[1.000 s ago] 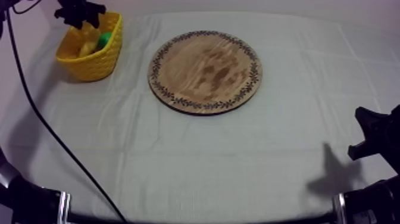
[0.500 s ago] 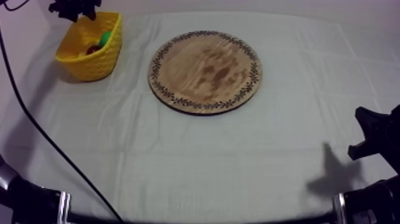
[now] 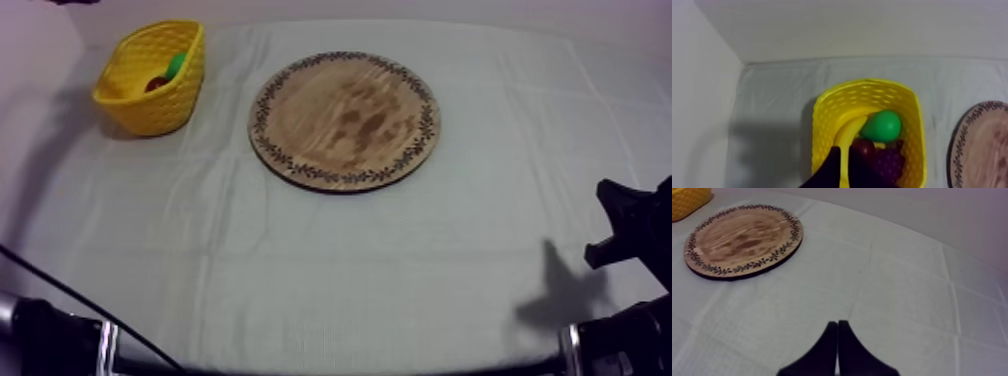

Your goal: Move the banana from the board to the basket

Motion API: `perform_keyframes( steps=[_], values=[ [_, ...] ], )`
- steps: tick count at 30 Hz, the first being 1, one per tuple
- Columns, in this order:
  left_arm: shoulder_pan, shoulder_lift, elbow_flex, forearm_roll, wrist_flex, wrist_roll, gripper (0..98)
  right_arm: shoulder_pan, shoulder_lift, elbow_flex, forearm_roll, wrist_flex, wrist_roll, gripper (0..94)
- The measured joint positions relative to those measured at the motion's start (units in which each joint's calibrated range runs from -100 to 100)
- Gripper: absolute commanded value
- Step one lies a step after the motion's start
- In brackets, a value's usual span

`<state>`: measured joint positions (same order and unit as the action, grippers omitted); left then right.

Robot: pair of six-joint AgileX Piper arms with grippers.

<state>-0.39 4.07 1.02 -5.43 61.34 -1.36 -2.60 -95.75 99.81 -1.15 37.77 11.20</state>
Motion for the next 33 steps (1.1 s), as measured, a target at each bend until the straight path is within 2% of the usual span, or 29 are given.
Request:
perform_keyframes(
  steps=[8, 16, 27, 33],
  values=[
    [0.7, -22.6, 17.0, -0.13, -2.5, 1.4, 0.9, 0.0, 0.0, 0.0, 0.0, 0.0, 0.0, 0.3],
    [0.8, -46.2, 37.1, -0.42, -9.7, 2.8, 0.1, 0.0, 0.0, 0.0, 0.0, 0.0, 0.0, 0.3],
    [-0.5, -77.2, 64.5, 0.79, -10.7, 2.3, 0.0, 0.0, 0.0, 0.0, 0.0, 0.0, -0.1, 0.3],
    [-0.2, -89.8, 76.2, 0.52, -12.1, 2.4, 0.0, 0.0, 0.0, 0.0, 0.0, 0.0, 0.0, 0.3]
  ],
)
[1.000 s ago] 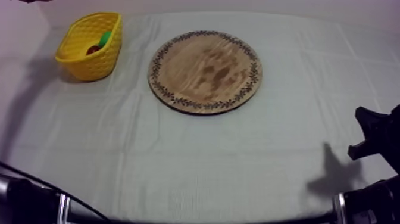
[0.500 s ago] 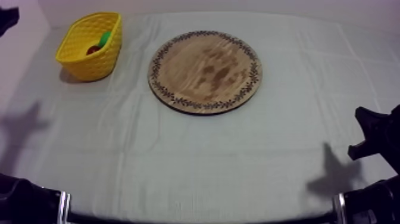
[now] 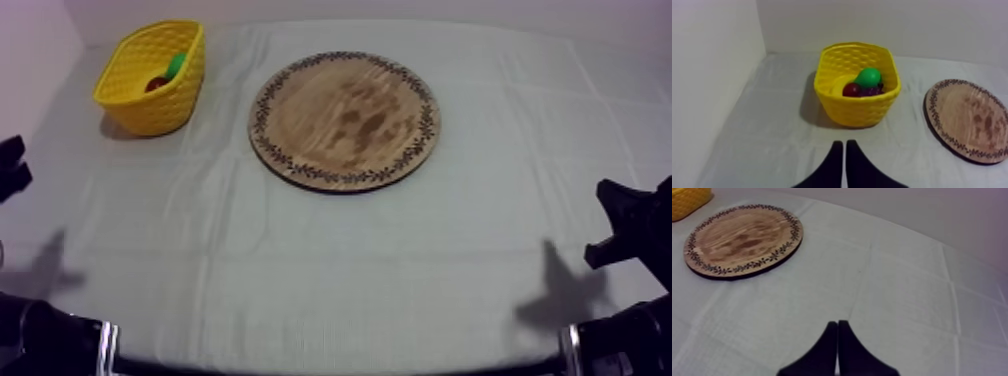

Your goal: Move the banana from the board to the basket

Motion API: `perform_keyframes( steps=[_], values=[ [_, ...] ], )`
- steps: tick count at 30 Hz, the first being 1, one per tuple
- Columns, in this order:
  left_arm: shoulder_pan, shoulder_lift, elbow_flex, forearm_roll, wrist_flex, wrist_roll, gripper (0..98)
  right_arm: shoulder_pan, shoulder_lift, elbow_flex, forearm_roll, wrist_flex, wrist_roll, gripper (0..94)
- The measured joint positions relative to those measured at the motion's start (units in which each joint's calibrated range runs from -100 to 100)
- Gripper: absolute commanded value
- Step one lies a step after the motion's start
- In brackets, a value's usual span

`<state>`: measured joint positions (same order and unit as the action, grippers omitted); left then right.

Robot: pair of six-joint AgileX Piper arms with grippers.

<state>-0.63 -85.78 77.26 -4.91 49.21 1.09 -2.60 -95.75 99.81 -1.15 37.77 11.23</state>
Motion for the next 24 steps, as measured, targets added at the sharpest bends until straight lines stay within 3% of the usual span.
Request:
perform_keyframes(
  steps=[13, 24],
  values=[
    [0.0, -13.5, 17.5, -0.48, -6.5, -1.1, 0.0, 0.0, 0.0, 0.0, 0.0, 0.0, 0.0, 0.3],
    [-0.6, -13.9, 20.9, 0.21, -10.7, -2.1, 0.0, 0.0, 0.0, 0.0, 0.0, 0.0, 0.0, 0.3]
  ],
)
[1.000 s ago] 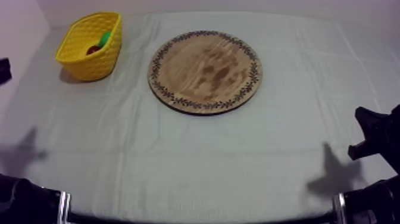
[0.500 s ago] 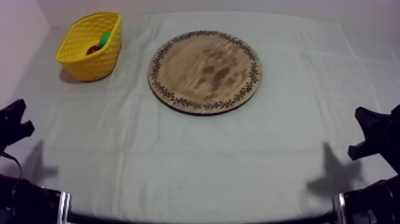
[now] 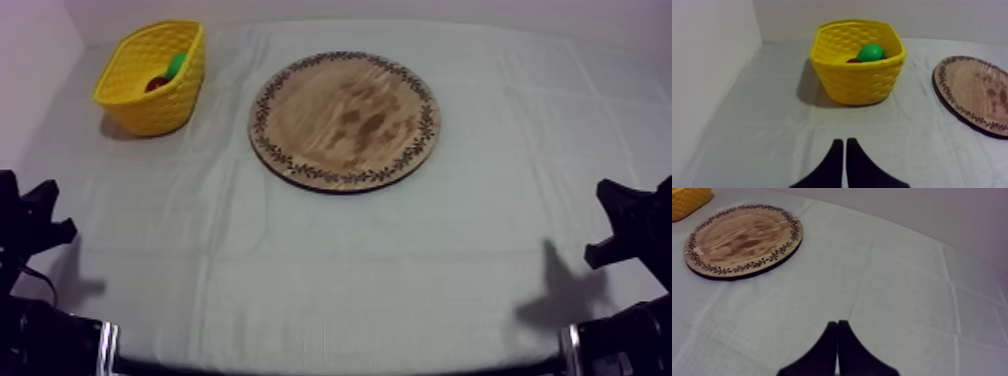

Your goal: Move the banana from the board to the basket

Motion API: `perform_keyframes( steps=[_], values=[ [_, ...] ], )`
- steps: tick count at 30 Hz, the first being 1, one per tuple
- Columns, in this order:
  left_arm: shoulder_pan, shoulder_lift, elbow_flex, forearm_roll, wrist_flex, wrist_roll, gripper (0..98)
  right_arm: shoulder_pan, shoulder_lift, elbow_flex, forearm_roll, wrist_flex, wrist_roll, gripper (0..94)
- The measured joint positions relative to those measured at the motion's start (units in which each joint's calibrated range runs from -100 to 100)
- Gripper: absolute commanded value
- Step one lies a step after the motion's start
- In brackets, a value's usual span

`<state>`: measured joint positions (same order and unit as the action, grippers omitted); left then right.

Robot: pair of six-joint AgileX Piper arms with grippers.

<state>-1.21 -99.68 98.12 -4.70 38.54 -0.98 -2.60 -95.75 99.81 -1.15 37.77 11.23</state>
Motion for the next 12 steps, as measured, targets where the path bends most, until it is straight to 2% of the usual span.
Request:
perform_keyframes(
  steps=[12],
  values=[
    [-2.4, 0.0, 0.7, 0.42, -2.5, -0.4, 0.0, 0.0, 0.0, 0.0, 0.0, 0.0, 0.0, 0.3]
  ],
)
